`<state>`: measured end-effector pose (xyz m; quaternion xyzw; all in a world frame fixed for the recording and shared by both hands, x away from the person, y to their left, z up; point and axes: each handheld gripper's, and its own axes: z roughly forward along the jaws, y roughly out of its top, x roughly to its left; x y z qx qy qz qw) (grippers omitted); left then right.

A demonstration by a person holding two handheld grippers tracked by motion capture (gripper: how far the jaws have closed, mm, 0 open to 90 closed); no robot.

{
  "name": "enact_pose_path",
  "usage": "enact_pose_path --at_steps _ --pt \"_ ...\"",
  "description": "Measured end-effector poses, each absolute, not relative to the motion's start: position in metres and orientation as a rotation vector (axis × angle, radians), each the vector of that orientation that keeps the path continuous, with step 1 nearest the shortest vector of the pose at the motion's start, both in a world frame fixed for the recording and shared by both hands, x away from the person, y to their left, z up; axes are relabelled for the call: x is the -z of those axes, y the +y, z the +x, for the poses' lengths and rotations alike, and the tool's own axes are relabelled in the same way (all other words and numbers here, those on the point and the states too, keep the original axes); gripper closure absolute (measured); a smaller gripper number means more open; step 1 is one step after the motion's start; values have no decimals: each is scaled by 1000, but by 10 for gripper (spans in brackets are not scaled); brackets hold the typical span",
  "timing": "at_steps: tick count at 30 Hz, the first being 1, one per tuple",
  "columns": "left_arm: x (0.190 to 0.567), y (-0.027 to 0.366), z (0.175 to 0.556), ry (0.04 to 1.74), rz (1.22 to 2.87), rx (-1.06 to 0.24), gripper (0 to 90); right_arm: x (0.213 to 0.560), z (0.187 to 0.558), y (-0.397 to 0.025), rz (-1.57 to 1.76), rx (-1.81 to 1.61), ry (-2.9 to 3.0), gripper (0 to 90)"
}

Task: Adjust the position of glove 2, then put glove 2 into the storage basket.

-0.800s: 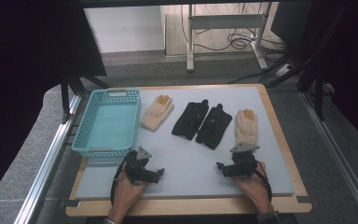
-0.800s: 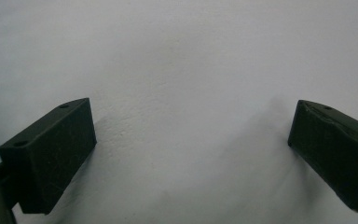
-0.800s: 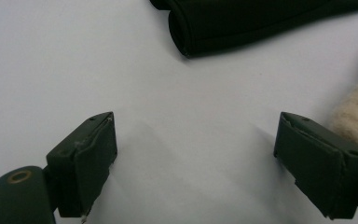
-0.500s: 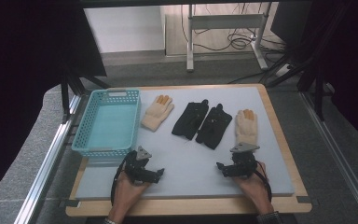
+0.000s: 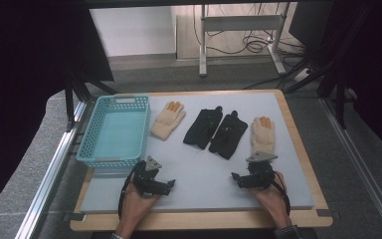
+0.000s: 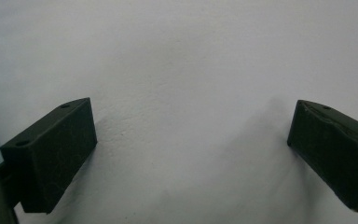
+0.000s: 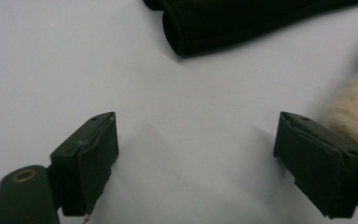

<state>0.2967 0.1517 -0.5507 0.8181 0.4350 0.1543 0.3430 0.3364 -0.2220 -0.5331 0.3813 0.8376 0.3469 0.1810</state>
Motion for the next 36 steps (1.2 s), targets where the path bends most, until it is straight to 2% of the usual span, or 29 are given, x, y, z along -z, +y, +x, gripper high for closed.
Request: enact_pose_path --at_steps 6,26,36 --pt "551 152 297 1130 2127 -402 14 531 338 -224 1093 -984 2367 175" --pt "551 152 297 1131 2126 -401 14 512 363 -213 1100 -996 2351 181" --pt "551 152 297 1131 2126 -401 15 500 396 -209 1113 -1002 2340 314"
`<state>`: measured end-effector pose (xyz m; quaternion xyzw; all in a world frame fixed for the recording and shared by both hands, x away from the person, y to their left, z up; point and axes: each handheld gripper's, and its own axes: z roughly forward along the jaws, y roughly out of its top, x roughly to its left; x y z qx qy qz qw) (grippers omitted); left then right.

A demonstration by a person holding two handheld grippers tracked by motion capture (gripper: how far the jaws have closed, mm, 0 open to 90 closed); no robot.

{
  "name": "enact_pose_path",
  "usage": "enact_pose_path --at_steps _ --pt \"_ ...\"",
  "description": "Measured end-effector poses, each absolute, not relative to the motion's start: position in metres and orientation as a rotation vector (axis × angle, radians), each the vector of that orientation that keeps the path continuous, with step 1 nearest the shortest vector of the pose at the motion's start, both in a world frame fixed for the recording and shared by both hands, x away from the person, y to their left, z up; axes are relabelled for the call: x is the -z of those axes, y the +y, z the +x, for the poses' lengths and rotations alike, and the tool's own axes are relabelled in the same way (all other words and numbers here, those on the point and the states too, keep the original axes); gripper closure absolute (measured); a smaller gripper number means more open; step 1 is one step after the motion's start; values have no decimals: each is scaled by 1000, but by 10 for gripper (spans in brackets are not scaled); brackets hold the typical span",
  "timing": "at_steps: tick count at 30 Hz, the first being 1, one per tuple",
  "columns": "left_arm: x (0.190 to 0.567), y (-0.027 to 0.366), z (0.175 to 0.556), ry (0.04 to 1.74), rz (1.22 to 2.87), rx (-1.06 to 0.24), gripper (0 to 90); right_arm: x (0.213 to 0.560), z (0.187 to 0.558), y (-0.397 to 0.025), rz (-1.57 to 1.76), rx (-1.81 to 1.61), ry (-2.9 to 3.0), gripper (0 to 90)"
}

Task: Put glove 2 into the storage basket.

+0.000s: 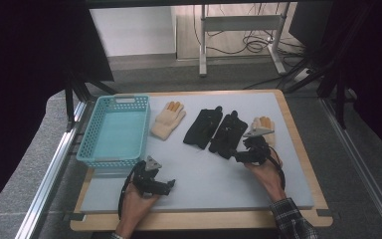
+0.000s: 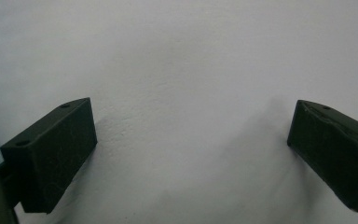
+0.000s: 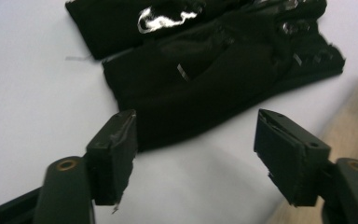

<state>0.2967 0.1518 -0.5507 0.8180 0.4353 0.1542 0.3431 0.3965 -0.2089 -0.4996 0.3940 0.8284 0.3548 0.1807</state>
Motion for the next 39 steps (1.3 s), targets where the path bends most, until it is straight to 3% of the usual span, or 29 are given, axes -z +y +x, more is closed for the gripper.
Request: enact_pose_path --at_steps 10,14,17,18,24,28,30,31,32,35,36,37,39 --pt "551 152 297 1131 2125 -400 15 491 437 -198 1117 -976 2316 410" --pt "551 152 297 1132 2124 -399 15 493 449 -194 1130 -961 2312 404" --pt "551 152 297 1132 2124 -399 15 497 459 -188 1136 -931 2311 339" --pt "551 152 297 1132 2123 -399 15 500 468 -184 1149 -910 2308 279" --pt "551 152 297 1132 2124 -398 15 507 483 -177 1182 -876 2309 202" --pt "551 152 297 1131 2124 -399 15 517 491 -172 1189 -801 2323 202" --pt "551 152 297 1132 2124 -399 15 519 491 -170 1195 -796 2310 240" --pt "551 152 297 1131 2124 -399 15 519 490 -169 1194 -787 2311 290" --pt "551 152 297 1131 2124 -399 15 517 489 -170 1226 -809 2336 404" --pt "551 152 297 1131 2124 -400 15 517 488 -170 1242 -814 2328 484" --pt "551 152 297 1132 2124 -400 15 516 487 -170 1251 -813 2330 629" --pt "551 152 297 1131 2125 -400 15 516 487 -170 1251 -813 2330 629" --pt "551 152 297 1132 2125 -400 15 515 486 -170 1237 -809 2330 739"
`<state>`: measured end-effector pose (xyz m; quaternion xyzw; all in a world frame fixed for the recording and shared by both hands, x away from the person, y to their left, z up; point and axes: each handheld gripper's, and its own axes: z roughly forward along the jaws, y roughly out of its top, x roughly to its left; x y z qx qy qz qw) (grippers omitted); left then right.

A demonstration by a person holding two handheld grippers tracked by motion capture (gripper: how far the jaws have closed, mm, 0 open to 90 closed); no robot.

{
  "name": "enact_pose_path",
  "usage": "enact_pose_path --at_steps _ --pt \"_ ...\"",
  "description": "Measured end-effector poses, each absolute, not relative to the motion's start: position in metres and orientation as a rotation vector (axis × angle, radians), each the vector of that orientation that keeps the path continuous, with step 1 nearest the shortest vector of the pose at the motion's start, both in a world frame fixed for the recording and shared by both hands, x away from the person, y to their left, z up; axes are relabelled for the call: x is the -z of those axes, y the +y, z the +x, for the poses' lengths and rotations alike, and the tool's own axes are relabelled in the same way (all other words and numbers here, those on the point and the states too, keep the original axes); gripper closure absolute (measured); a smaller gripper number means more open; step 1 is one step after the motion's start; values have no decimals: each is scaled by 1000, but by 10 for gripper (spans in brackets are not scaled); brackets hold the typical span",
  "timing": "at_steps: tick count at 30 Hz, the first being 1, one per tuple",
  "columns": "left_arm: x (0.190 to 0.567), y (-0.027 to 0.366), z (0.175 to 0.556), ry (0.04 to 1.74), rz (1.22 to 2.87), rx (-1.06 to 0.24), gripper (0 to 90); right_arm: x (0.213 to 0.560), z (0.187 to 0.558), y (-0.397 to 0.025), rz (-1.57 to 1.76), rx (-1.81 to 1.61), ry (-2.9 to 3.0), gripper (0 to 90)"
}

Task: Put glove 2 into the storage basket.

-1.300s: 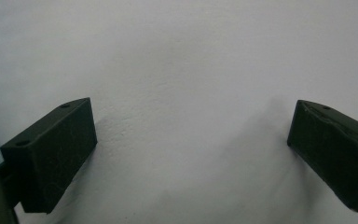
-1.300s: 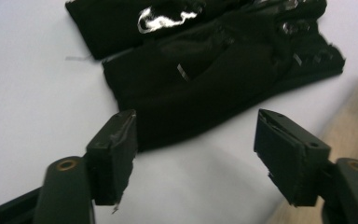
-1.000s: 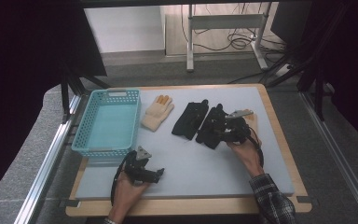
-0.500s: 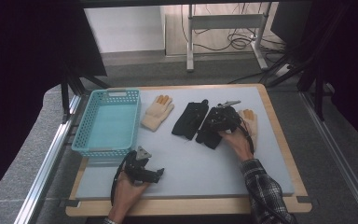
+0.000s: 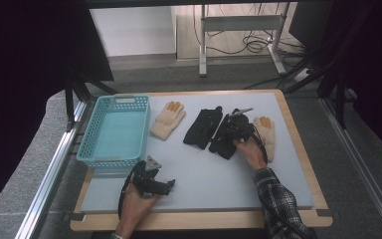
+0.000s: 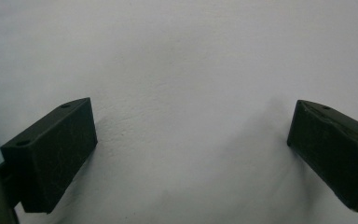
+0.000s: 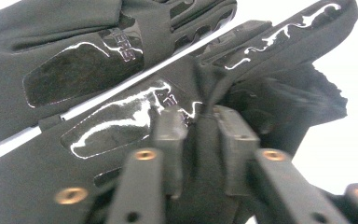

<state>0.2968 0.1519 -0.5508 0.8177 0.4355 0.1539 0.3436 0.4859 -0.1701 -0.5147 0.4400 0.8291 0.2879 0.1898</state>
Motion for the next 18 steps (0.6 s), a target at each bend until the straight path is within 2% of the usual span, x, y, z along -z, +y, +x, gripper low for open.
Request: enact_pose_path --at_steps 2,4,12,18 --pt "551 152 297 1132 2124 -400 15 514 487 -173 1246 -838 2342 808" --pt "551 152 297 1132 2124 -400 15 513 487 -175 1257 -860 2345 819" --pt "551 152 297 1133 2124 -400 16 498 481 -186 1255 -919 2345 830" --pt "551 152 297 1132 2124 -400 16 477 463 -192 1221 -1007 2351 829"
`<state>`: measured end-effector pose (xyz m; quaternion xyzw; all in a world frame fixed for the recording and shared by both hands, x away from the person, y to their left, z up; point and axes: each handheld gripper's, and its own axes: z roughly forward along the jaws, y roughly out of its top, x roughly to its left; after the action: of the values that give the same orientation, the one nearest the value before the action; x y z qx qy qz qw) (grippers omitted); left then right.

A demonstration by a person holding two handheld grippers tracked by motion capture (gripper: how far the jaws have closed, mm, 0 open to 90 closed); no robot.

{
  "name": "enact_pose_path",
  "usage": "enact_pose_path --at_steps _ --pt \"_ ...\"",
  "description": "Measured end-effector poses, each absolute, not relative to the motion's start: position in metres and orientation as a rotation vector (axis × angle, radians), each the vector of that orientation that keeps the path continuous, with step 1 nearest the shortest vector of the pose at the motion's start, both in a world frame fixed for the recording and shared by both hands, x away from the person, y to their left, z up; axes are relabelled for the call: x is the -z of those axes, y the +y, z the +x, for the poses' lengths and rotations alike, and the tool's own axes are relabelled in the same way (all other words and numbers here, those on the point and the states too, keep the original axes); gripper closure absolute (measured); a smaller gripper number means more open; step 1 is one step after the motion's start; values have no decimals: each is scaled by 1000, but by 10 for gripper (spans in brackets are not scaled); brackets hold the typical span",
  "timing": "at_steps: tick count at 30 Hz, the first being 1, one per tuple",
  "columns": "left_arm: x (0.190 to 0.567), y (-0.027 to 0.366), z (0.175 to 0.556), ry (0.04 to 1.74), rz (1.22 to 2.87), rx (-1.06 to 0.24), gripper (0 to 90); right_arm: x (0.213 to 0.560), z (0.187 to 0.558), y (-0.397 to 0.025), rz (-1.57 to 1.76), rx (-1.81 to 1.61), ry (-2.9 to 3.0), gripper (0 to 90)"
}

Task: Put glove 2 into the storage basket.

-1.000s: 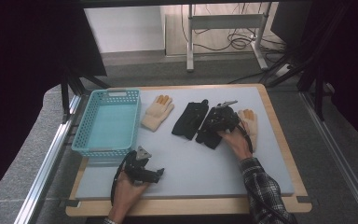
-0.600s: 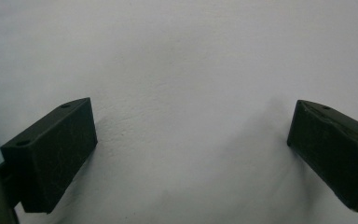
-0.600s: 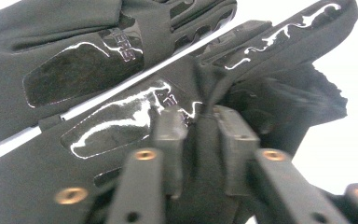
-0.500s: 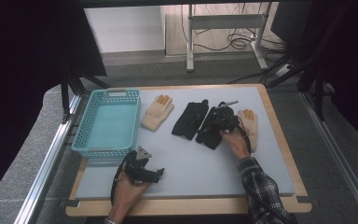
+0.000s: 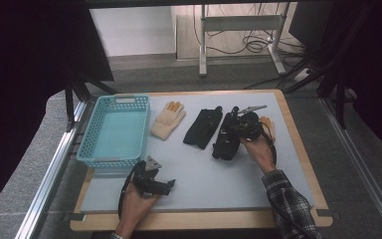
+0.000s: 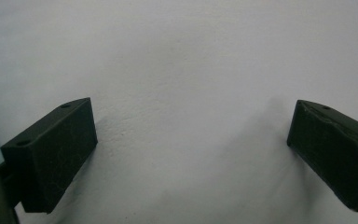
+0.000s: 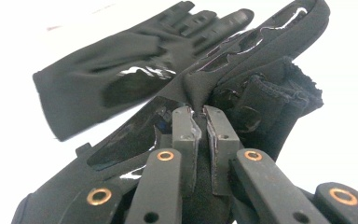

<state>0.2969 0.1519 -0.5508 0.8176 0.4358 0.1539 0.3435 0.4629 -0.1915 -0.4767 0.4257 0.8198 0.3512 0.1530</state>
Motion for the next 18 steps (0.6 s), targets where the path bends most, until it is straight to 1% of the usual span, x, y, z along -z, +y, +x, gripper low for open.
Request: enact_pose_path --at_steps 4,11,14,18 --pt "551 152 297 1133 2124 -400 17 465 446 -191 1193 -1067 2375 829" --pt "551 152 297 1131 2125 -402 18 447 399 -182 1073 -1149 2445 828" --pt "551 152 297 1131 2125 -402 18 446 370 -176 1024 -1180 2491 827" --pt "551 152 297 1134 2120 -403 18 455 349 -171 994 -1198 2538 826"
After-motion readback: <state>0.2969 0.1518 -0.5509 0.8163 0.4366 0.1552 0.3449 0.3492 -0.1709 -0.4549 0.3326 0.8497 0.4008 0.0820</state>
